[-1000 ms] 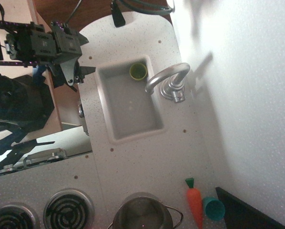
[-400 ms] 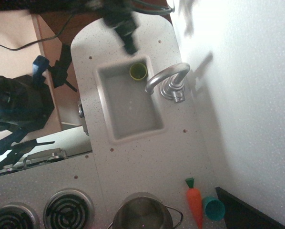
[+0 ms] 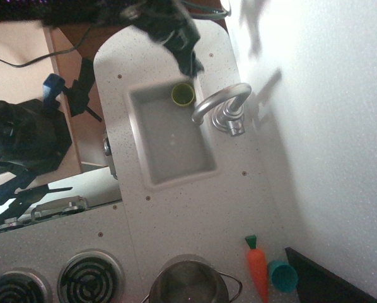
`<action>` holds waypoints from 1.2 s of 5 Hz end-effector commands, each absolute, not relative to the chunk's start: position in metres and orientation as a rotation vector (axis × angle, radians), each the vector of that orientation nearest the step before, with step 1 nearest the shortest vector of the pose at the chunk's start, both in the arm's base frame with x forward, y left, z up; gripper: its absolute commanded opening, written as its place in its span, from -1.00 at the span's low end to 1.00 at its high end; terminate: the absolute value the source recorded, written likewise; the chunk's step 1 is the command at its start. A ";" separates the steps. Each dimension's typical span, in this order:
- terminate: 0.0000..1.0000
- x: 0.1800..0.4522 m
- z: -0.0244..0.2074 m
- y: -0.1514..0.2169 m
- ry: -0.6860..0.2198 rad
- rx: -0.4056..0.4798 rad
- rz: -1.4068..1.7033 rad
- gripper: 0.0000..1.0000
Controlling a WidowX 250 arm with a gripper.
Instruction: Turn faucet right
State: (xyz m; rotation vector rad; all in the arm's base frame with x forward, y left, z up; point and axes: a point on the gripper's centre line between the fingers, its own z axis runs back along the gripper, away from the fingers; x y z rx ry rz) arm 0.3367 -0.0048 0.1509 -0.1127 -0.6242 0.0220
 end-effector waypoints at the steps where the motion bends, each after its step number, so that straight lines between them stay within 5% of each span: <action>1: -1.00 0.335 0.194 -0.052 -0.854 -0.291 0.005 1.00; 5: -1.00 0.282 0.200 -0.150 -0.773 -0.277 -0.163 1.00; 6: -1.00 0.266 0.220 -0.125 -0.554 -0.041 -0.169 1.00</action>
